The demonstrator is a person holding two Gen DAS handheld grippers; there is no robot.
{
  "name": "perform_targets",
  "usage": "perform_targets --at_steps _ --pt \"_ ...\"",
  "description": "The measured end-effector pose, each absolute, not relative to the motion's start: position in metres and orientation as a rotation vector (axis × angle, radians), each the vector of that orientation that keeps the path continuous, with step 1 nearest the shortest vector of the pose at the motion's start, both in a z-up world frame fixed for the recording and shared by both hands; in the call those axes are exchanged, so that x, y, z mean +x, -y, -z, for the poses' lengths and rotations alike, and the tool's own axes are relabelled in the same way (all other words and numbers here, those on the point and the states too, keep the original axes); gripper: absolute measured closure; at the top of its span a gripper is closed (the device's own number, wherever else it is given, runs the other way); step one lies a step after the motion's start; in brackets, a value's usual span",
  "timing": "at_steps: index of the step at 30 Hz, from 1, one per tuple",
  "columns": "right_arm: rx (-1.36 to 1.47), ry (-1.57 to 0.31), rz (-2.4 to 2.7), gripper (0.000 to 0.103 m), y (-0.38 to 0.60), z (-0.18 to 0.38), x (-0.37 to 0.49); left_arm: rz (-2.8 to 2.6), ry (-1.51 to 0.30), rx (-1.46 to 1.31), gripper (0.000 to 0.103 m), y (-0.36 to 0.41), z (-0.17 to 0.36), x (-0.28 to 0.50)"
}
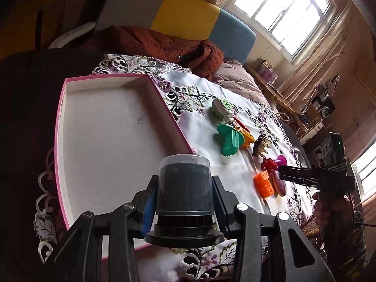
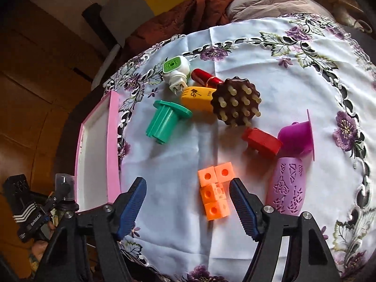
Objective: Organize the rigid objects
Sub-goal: 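Carry the black cylinder into the tray and open the left tool while the right tool grasps the orange cubes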
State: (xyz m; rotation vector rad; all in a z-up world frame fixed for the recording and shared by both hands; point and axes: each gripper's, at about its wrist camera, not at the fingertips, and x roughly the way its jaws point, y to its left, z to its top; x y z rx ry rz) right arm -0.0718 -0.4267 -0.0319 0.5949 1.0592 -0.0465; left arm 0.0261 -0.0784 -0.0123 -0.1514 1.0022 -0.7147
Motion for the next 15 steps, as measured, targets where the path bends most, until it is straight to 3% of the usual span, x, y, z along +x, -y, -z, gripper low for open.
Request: perform_targets --at_steps 11,12,13,15 --pt "0.349 -1.154 0.170 0.029 0.410 0.060 -0.050 0.665 -0.998 -0.179 0.060 0.055 0.015 0.029" --pt "0.324 -1.174 0.175 0.031 0.408 0.066 -0.046 0.657 -0.999 -0.183 0.060 0.052 0.015 0.031" --pt "0.284 -1.196 0.187 0.061 0.405 0.072 -0.043 0.645 -0.998 -0.187 0.060 0.049 0.015 0.034" --pt "0.195 -1.205 0.202 0.061 0.398 0.077 -0.043 0.621 -0.996 -0.201 0.060 0.042 0.014 0.042"
